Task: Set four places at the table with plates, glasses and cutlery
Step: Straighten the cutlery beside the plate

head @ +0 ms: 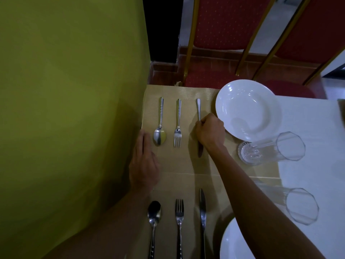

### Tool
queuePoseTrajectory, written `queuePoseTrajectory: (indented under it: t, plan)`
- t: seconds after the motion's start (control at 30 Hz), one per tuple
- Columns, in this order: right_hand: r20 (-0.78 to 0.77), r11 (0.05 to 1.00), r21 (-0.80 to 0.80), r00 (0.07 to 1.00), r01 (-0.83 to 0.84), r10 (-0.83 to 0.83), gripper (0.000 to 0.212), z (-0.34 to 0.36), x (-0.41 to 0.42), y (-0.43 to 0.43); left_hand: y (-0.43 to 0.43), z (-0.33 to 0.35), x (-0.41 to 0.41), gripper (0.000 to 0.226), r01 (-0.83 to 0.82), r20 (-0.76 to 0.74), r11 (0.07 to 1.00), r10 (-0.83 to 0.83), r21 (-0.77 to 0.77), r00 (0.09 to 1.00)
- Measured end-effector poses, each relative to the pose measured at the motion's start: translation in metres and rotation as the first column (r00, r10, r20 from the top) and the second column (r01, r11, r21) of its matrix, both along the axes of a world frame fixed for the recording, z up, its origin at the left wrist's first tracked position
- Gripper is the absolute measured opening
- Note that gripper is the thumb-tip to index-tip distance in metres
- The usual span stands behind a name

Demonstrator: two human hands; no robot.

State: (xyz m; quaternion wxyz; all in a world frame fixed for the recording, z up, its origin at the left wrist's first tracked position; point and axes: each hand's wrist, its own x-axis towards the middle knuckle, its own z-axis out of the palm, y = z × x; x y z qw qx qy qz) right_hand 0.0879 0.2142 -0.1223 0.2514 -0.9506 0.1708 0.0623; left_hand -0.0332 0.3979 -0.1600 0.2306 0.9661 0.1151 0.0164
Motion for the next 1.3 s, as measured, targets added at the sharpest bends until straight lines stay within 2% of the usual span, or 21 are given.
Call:
queuePoseTrajectory:
  t: [0.23,0.47,0.57,0.67,0.83,0.93,1.3]
  plan:
    - [-0.011,0.999,0.043,1.000,0.016,-0.015,0.019,0.003,-0.002,-0.002,0.001,0.000,0.000,0.059,-0.006,0.005,1.000,0.006,-0.014,1.000]
    - [-0.027,1.000,-0.001,0.999,0.017,-0.017,0.019,0.006,-0.001,-0.001,0.001,-0.001,0.000,0.061,0.010,0.009,1.000,-0.009,-0.019,1.000]
    - [0.058,0.998,-0.068,0.998,-0.001,0.005,0.020,0.014,-0.003,0.003,0.001,-0.001,0.000,0.061,0.007,0.002,1.000,-0.007,-0.007,1.000]
    - [0.127,0.997,-0.016,0.989,-0.069,0.070,0.022,0.020,0.000,0.020,0.002,-0.003,0.000,0.059,0.017,0.026,1.000,-0.017,-0.011,1.000]
    - [-0.002,0.983,0.060,0.985,-0.171,0.171,0.021,0.016,0.011,0.047,0.003,-0.004,0.000,0.056,0.020,0.056,1.000,-0.019,-0.007,0.998]
    - [-0.048,0.983,0.099,0.986,-0.154,0.159,0.020,0.011,0.014,0.048,0.003,-0.006,-0.001,0.055,0.026,0.071,1.000,-0.025,-0.007,0.997]
    - [-0.037,0.989,0.143,0.998,-0.040,0.046,0.018,0.001,0.015,0.042,0.002,-0.005,-0.001,0.056,0.012,0.066,1.000,-0.010,-0.024,0.998]
